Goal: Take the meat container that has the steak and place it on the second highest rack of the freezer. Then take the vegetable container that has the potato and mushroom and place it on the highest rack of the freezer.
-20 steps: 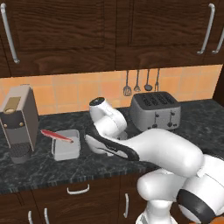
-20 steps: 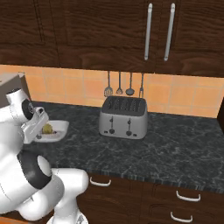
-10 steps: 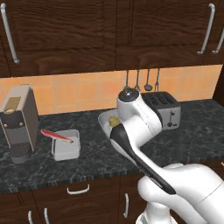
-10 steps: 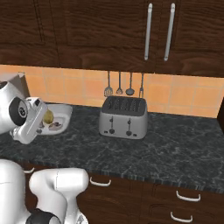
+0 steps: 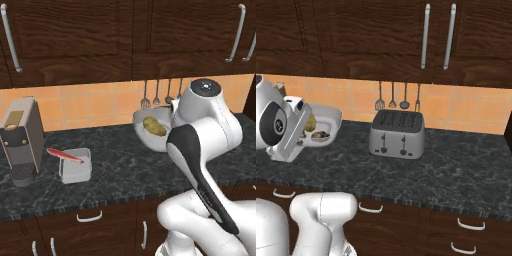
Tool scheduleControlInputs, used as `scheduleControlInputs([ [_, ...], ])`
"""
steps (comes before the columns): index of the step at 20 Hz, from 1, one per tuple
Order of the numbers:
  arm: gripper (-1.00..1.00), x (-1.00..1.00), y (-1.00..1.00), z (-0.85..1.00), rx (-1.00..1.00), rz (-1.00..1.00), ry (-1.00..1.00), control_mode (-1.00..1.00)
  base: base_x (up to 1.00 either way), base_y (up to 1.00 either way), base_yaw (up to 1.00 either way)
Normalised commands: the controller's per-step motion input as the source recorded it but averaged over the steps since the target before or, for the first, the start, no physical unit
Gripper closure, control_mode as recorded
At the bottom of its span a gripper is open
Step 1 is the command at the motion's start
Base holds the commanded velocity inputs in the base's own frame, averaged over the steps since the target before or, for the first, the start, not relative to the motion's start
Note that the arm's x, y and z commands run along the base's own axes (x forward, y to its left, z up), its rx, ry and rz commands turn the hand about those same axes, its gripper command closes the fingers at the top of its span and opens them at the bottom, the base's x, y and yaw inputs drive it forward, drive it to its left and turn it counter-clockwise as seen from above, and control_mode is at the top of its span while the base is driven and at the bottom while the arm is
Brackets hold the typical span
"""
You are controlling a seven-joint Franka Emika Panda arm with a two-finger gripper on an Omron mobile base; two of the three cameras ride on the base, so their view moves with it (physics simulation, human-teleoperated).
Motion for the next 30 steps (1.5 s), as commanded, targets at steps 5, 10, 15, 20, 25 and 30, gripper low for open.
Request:
scheduleControlInputs([
  [5, 1.00, -0.60, -0.21, 0.90, 0.10, 0.00, -0.02, -1.00, 0.00, 0.00, 0.00],
  [10, 1.00, -0.06, -0.14, 0.37, 0.00, 0.00, -0.15, -1.00, 0.00, 0.00, 0.00],
  [15, 1.00, -0.31, 0.04, 0.14, 0.00, 0.06, 0.05, -1.00, 0.00, 0.00, 0.00],
  [20, 1.00, -0.03, 0.03, 0.00, 0.00, 0.00, 0.01, 1.00, -0.46, 0.04, -0.07],
  [25, 1.00, 0.00, 0.00, 0.00, 0.00, 0.00, 0.00, 1.00, -0.80, 0.07, -0.65],
  [30, 1.00, 0.00, 0.00, 0.00, 0.00, 0.00, 0.00, 1.00, -0.68, 0.13, -0.85],
])
